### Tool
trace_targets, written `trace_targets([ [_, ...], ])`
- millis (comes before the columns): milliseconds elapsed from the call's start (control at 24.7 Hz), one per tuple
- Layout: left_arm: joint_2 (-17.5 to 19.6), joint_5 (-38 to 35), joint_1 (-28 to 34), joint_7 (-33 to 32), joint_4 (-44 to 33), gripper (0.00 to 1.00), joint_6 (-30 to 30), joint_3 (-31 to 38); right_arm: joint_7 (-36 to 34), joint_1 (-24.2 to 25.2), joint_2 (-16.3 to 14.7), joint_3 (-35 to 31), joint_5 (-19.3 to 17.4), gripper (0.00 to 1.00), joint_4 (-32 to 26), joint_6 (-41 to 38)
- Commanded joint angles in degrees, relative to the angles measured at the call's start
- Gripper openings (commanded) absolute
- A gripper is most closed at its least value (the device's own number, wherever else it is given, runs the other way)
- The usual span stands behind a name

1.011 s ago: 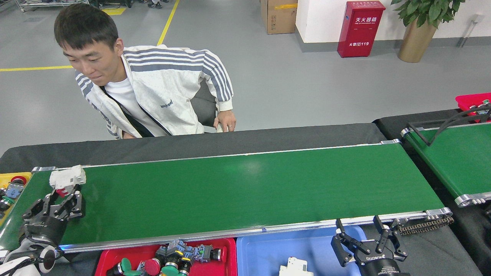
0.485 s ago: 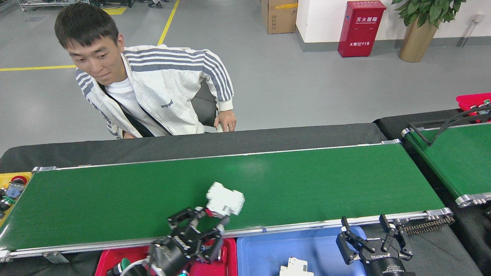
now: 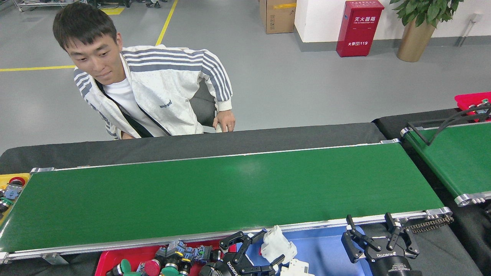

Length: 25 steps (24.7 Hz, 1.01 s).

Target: Pick switch part from conveyor to tray

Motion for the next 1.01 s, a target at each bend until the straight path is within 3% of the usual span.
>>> trace_targets([
  [0,0.0,0.3,1.0,0.4,-3.1,1.0,0.8,1.7,-0.4,-0.1,-0.6,-0.5,-0.1,0.99,-0.9,-0.4],
  [243,-2.6,4.4,7.6,1.2,-7.4,1.0,5.8,24.4,-0.8,0.2,-1.0,-1.0,-0.1,0.99,-1.0,-0.6],
  [364,-2.4,9.6,9.9,1.4,-6.7,1.0,6.5,39.5,-0.7,0.2,-1.2,-1.9,-1.3,0.99,-0.8,-5.0],
  [485,-1.9,11.5,13.5,1.4,-6.5,1.0,6.5,47.5,-0.6,0.2,-1.2,-3.2,-3.3,0.99,-1.1,-9.3],
  [647,-1.6,11.7,14.0,1.4,-6.5,1.0,6.5,51.7,-0.7,0.4,-0.8,-4.5,-3.4,0.99,-1.0,-9.9],
  [809,-1.3,11.7,13.8,3.6,-6.7,1.0,6.5,50.8,-0.9,1.6,-0.6,-4.6,-3.4,0.99,-1.1,-9.8],
  [971,1.8,11.5,13.7,6.8,-6.4,1.0,6.4,48.5,-0.9,2.1,0.2,-4.8,-3.4,0.99,-1.3,-9.7],
])
